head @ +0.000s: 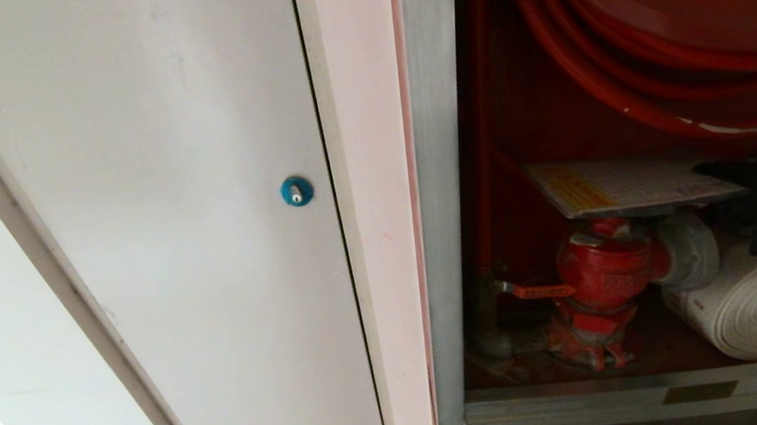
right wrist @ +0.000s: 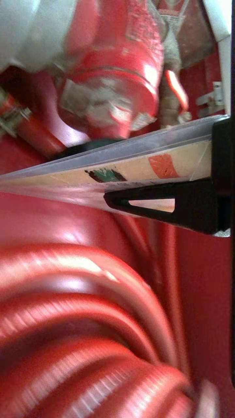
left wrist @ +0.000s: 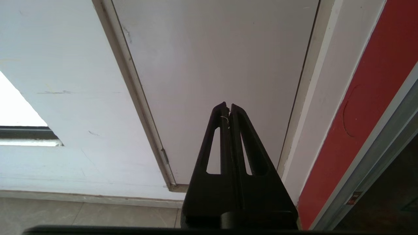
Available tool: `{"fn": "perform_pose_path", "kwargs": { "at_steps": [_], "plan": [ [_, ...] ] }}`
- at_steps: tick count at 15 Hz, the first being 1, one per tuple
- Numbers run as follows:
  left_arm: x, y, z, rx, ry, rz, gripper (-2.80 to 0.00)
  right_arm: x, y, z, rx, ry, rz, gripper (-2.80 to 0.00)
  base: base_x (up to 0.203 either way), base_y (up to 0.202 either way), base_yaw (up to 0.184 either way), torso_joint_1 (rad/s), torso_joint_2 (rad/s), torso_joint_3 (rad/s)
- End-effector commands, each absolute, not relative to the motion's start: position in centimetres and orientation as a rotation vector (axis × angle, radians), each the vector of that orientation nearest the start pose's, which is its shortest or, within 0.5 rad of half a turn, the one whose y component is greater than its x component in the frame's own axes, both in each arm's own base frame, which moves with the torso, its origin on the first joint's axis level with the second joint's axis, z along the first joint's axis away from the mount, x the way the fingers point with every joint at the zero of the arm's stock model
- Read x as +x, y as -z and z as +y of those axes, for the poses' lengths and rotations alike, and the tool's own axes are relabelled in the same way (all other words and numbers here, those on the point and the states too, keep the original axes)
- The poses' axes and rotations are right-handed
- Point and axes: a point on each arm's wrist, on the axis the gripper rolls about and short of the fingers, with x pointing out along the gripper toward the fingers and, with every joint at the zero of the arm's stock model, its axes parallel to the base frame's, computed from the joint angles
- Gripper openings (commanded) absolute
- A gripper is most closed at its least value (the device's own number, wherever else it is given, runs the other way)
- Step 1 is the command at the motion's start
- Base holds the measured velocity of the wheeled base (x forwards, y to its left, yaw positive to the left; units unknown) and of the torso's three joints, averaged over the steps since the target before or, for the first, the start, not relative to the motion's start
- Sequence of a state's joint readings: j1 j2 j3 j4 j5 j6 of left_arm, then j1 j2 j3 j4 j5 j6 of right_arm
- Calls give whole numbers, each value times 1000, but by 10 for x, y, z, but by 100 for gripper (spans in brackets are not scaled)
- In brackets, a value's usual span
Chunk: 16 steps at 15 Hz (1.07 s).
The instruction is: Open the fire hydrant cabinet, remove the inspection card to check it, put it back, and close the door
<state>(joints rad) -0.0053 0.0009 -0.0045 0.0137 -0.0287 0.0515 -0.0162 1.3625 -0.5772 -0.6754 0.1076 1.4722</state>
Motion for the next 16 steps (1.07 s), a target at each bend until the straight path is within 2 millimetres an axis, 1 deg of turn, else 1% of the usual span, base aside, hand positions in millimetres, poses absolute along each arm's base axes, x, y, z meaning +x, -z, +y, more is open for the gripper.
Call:
{"fn": "perform_pose_path", "kwargs": {
  "at_steps": [1,4,9,11,16],
  "plan": [
    [-23,-75,-1,52,34,11,-280,230,-203,-2,1489,38,172,-280,0,0,0,0,0,0],
    [-23,-75,-1,52,34,10,-280,244,-198,-3,1488,31,117,-280,0,0,0,0,0,0],
    [-23,-75,-1,52,35,11,-280,250,-197,-3,1486,15,100,-280,0,0,0,0,0,0],
    [-23,-75,-1,52,35,11,-280,256,-195,-3,1485,18,97,-280,0,0,0,0,0,0],
    [-23,-75,-1,52,34,11,-280,256,-196,-3,1487,17,94,-280,0,0,0,0,0,0]
  ]
}}
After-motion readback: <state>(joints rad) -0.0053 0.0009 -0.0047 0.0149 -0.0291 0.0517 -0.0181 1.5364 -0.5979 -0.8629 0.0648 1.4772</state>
